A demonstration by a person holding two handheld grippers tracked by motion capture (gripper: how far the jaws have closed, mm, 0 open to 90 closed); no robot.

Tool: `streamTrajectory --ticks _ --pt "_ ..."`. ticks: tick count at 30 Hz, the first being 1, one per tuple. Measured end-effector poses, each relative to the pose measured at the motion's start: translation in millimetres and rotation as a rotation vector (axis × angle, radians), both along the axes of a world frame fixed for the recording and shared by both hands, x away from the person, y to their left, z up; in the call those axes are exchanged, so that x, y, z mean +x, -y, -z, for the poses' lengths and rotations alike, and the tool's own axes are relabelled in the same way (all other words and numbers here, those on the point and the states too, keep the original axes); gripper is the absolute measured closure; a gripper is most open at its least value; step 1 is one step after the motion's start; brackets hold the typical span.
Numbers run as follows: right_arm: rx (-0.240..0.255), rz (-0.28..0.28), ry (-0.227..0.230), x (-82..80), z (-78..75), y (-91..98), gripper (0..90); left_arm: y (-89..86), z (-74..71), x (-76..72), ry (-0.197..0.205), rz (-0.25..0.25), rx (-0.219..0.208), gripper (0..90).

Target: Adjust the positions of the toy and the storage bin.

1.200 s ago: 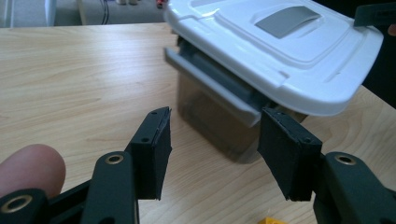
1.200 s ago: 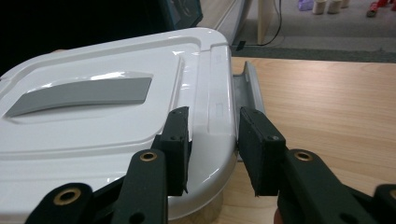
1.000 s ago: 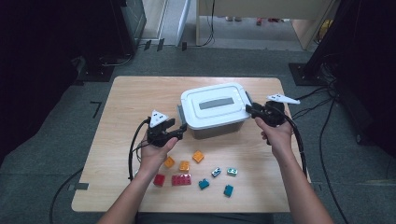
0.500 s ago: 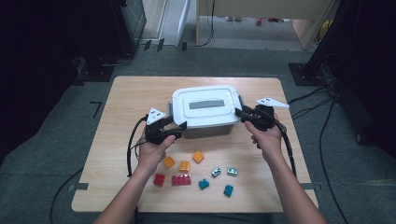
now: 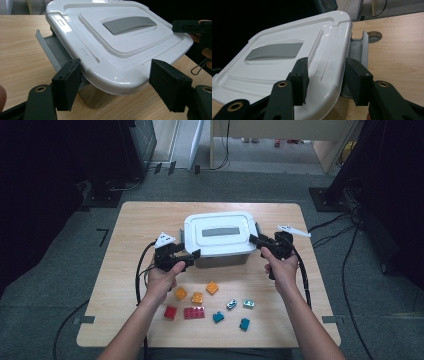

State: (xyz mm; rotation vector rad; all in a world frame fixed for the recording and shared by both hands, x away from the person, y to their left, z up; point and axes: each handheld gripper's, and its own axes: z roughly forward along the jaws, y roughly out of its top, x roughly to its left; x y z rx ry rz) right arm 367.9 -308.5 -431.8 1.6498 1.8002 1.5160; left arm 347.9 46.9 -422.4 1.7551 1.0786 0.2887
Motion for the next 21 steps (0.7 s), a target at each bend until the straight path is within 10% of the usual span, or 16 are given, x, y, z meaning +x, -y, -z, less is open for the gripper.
streamTrajectory --ticks 21 --pt "-0.023 0.032 -0.016 -16.7 -4.3 -14.0 57.6 -11.8 -2.5 -1.4 0.009 -0.031 -0.008 33.5"
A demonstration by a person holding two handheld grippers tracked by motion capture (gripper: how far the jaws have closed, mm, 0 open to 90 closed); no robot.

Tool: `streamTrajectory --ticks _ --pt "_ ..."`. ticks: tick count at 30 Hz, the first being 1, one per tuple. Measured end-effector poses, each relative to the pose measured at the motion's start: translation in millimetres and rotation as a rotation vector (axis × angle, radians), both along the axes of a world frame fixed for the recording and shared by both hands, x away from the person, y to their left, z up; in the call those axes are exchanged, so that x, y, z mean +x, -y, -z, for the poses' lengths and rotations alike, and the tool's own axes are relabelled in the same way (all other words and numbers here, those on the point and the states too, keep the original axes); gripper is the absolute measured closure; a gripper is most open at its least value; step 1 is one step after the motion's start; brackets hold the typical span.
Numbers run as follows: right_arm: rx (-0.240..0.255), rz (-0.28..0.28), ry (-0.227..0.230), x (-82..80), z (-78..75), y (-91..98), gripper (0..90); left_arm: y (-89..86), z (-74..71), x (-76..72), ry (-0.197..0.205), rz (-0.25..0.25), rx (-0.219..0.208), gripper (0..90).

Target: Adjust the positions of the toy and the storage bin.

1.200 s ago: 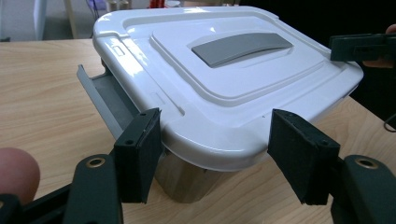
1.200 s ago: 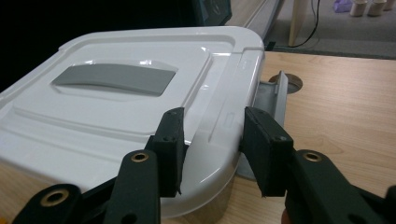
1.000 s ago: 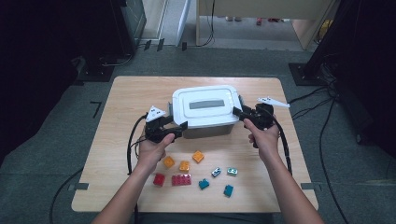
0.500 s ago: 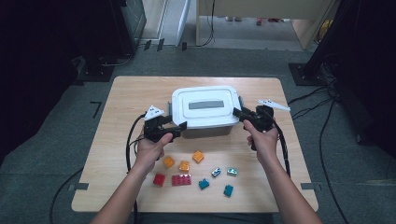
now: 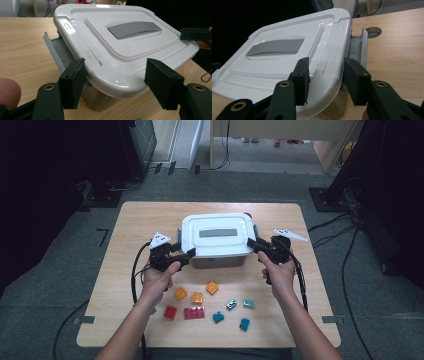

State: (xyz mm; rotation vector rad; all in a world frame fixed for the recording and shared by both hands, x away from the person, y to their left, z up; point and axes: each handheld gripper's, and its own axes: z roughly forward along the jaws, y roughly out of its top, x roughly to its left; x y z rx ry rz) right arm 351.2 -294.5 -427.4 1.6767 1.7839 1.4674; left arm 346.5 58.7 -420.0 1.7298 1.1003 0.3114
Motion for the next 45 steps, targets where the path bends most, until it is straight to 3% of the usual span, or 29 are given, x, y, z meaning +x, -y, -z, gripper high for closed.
streamTrajectory --ticks 5,9,13,16,32,36,38,41,45 --pt "0.003 0.004 -0.005 -4.8 -0.4 -4.2 57.3 -3.7 0.2 1.2 -0.01 -0.006 -0.009 33.0" --pt "0.003 -0.012 0.001 -5.6 0.4 -4.7 56.5 -6.2 1.8 4.2 -0.04 -0.008 -0.037 30.8" --pt "-0.01 -0.026 0.017 -3.4 1.4 -3.7 56.2 -5.3 2.0 5.2 -0.039 -0.012 -0.036 30.2" --pt "0.02 -0.023 0.009 -1.2 3.0 -2.0 56.4 -5.4 2.3 6.3 -0.044 -0.012 -0.043 30.4" --pt "0.08 0.01 -0.051 -10.3 1.5 -7.1 58.2 -17.7 4.2 6.0 -0.057 -0.04 -0.08 43.3" --pt "0.087 -0.02 -0.047 -9.4 1.6 -8.9 57.3 -23.9 4.6 7.0 -0.054 -0.062 -0.112 40.2" --pt "0.053 -0.028 -0.027 -9.7 -0.1 -9.6 57.5 -31.0 4.5 8.3 -0.047 -0.091 -0.126 39.8" --pt "0.055 -0.029 -0.016 -9.2 -1.7 -5.0 56.5 -37.8 4.1 9.4 -0.051 -0.099 -0.149 41.4" --pt "0.039 0.022 0.009 -5.8 -4.0 13.6 60.6 -49.3 2.1 12.3 -0.05 -0.128 -0.154 46.2"
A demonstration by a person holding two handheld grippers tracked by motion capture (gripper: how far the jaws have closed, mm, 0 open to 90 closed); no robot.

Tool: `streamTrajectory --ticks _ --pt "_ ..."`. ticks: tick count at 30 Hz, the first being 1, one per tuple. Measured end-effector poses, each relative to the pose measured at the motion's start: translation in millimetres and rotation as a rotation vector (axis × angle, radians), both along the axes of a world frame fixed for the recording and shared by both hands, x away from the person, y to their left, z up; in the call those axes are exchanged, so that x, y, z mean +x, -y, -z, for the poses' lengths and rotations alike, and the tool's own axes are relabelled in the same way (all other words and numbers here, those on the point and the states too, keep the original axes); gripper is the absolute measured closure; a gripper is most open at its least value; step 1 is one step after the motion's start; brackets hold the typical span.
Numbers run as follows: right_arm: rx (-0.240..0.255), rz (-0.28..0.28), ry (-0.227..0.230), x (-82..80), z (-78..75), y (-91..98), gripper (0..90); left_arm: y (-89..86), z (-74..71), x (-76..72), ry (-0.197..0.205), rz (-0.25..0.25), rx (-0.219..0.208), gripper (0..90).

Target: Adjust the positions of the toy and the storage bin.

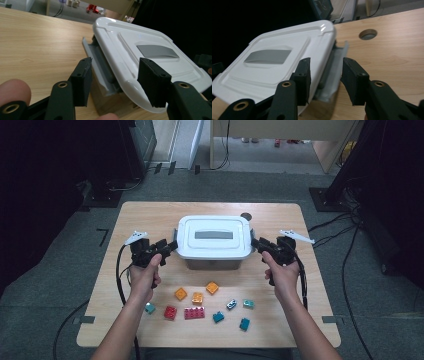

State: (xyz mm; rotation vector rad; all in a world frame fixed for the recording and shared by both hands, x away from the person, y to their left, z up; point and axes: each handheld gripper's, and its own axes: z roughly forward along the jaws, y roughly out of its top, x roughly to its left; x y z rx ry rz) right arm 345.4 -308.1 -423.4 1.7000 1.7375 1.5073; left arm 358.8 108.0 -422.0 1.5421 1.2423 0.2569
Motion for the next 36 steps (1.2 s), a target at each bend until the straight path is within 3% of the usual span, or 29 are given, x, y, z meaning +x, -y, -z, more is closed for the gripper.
streamTrajectory --ticks 4,7,12,14,17,19,21,27,33,36 --pt "-0.006 0.033 -0.014 4.7 4.9 7.4 64.3 -1.9 2.9 4.8 -0.023 -0.057 0.033 48.6" --pt "-0.039 0.049 -0.037 10.3 14.4 5.8 66.2 1.6 9.4 8.5 -0.056 -0.092 0.071 53.1" --pt "-0.026 0.023 -0.05 13.7 17.2 0.6 71.2 5.5 15.6 10.1 -0.065 -0.071 0.059 58.9" --pt "-0.017 0.002 -0.064 15.0 19.3 -4.2 72.6 7.7 17.0 10.4 -0.066 -0.067 0.08 62.3" --pt "-0.028 0.026 -0.06 15.3 21.2 -7.8 76.8 8.4 18.0 11.1 -0.074 -0.054 0.079 68.1" --pt "0.001 0.045 -0.077 15.6 21.8 -8.2 78.4 8.8 17.6 11.5 -0.079 -0.04 0.07 75.9" --pt "0.012 0.054 -0.085 15.4 21.7 -8.6 79.0 10.5 17.6 11.6 -0.089 -0.03 0.08 76.3" --pt "0.084 0.069 -0.148 13.1 21.1 -7.4 82.4 6.6 19.5 10.5 -0.117 -0.004 0.046 79.1" --pt "0.072 0.073 -0.15 7.7 19.3 -10.2 83.1 5.4 17.4 6.9 -0.126 0.003 0.055 79.6" --pt "0.071 0.071 -0.152 6.9 19.3 -10.7 83.2 2.3 17.1 4.8 -0.143 0.005 0.039 79.6"
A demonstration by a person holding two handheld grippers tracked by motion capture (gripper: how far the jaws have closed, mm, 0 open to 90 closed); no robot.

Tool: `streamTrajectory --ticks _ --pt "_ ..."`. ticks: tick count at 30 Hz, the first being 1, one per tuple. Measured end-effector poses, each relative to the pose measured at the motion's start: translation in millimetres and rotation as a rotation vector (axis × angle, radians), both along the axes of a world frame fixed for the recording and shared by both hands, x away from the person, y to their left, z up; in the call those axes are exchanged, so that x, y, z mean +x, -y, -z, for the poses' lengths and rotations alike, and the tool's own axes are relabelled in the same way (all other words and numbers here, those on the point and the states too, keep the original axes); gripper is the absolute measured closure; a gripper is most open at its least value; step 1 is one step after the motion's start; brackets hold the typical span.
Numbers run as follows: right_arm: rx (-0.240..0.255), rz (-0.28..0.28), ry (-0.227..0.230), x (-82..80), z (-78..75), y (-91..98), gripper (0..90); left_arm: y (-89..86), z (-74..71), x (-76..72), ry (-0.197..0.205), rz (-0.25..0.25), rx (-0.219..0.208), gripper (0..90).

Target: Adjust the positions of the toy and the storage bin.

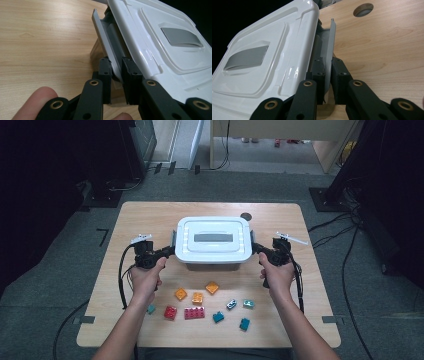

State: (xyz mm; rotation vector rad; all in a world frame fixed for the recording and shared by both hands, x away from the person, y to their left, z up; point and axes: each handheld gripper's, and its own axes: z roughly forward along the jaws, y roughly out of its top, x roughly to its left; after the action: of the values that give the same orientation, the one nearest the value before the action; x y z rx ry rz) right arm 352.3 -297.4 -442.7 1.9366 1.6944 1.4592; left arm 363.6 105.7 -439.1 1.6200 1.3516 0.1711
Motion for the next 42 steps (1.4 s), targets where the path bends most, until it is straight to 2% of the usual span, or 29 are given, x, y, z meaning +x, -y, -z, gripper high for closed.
streamTrajectory --ticks 20,33,37,42 --pt "0.031 -0.028 -0.038 -12.0 -0.7 -8.7 82.4 -14.5 1.1 -10.2 -0.022 0.001 -0.032 79.4" --pt "0.037 -0.032 -0.026 -16.6 0.7 -7.8 81.8 -14.9 1.6 -14.1 -0.017 0.001 -0.046 78.6" --pt "0.033 -0.034 -0.02 -17.4 0.5 -8.0 80.5 -15.6 2.0 -13.8 -0.012 0.003 -0.047 76.3" --pt "-0.003 -0.032 0.025 -19.1 -1.1 -3.4 73.3 -22.2 0.5 -13.9 0.004 -0.015 -0.06 64.8"
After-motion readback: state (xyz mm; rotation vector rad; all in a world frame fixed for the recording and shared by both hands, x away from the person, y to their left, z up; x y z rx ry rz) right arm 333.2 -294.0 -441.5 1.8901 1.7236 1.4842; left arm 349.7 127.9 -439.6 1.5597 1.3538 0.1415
